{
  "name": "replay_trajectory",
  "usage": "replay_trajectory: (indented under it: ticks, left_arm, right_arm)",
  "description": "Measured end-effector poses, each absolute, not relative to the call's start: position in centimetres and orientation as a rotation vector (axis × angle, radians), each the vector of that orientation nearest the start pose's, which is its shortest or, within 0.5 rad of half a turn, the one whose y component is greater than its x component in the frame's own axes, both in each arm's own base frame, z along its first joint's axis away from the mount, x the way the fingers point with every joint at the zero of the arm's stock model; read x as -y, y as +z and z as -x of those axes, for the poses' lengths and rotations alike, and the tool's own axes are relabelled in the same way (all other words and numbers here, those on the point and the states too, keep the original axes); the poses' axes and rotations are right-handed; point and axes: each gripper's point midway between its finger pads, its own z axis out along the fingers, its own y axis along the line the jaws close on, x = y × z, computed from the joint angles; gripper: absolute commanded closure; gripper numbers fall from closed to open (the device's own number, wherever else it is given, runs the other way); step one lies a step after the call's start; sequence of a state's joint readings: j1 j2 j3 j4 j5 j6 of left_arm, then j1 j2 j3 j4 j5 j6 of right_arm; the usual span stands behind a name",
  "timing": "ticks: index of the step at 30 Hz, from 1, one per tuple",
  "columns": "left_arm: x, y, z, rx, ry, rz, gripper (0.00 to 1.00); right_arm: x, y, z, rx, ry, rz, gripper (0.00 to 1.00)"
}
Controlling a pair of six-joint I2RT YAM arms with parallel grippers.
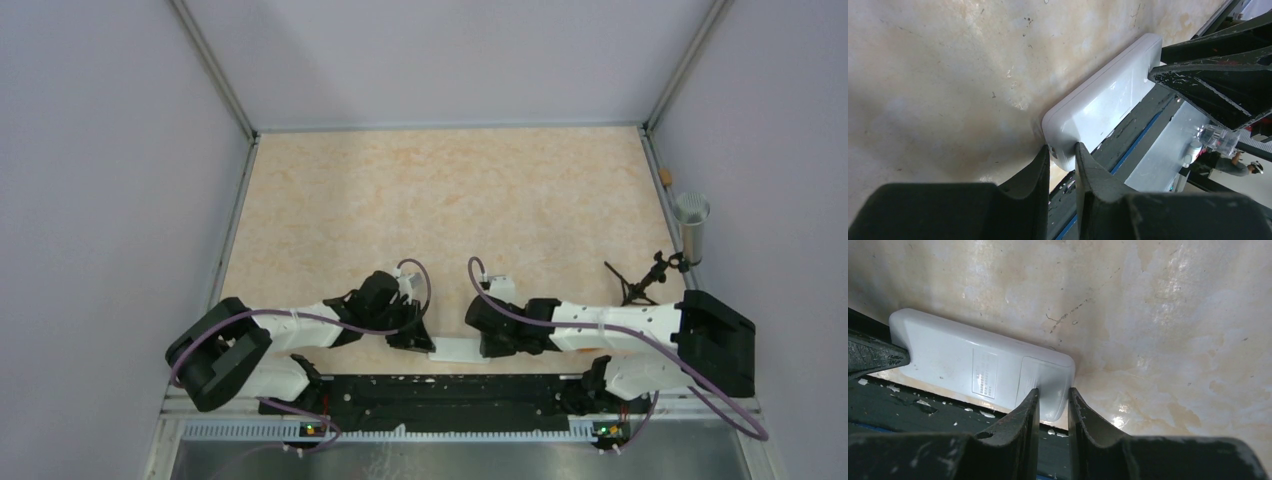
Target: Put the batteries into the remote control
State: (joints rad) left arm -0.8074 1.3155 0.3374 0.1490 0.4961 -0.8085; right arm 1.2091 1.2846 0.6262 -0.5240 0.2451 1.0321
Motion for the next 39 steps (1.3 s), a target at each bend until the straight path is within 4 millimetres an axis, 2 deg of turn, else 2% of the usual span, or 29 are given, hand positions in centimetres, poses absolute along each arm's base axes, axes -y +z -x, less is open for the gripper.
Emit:
replay_trajectory:
  ticks: [4,6,10,16,19,20,22,30,33,36,39]
  left_arm:
    - [26.6,2.2,-10.3,-2.707,-1.215,-0.261,0.81]
    - [26.5,2.2,-10.4,-2.704,-1.195,-0.263,0.75]
    - [26.3,2.3,-10.5,-2.702,-1.133,-0.266,0.62]
    - [25.1,2.9,-11.0,-2.678,-1.032,-0.233,0.50]
    - [23.9,3.3,-11.4,-2.662,-0.960,-0.196,0.45]
    - [23.5,3.5,-11.5,-2.654,-0.940,-0.186,0.45]
    - [22.9,4.2,-11.8,-2.619,-0.913,-0.163,0.44]
    - [21.2,7.7,-12.6,-2.466,-0.915,-0.077,0.32]
    - [20.9,8.6,-12.6,-2.430,-0.935,-0.061,0.23]
    - [20.7,9.6,-12.6,-2.386,-0.961,-0.049,0.18]
    - [20.5,10.0,-12.6,-2.367,-0.970,-0.043,0.13]
  right_arm:
    - [-23.2,2.3,-9.7,-2.731,0.310,0.205,0.68]
    - [-23.4,2.6,-9.7,-2.723,0.303,0.229,0.60]
    - [-23.6,3.0,-9.9,-2.701,0.285,0.299,0.51]
    - [-22.7,3.5,-10.4,-2.655,0.204,0.481,0.45]
    - [-23.0,4.5,-11.0,-2.595,0.216,0.566,0.21]
    - [-23.2,4.8,-11.2,-2.570,0.227,0.595,0.16]
    - [-23.5,5.4,-11.7,-2.526,0.248,0.651,0.12]
    - [-26.0,7.1,-12.4,-2.404,0.427,0.863,0.10]
    - [-26.5,7.3,-12.7,-2.394,0.489,0.910,0.10]
    - [-26.8,6.9,-12.7,-2.399,0.524,0.957,0.10]
    - [-27.0,5.7,-12.5,-2.425,0.525,1.007,0.10]
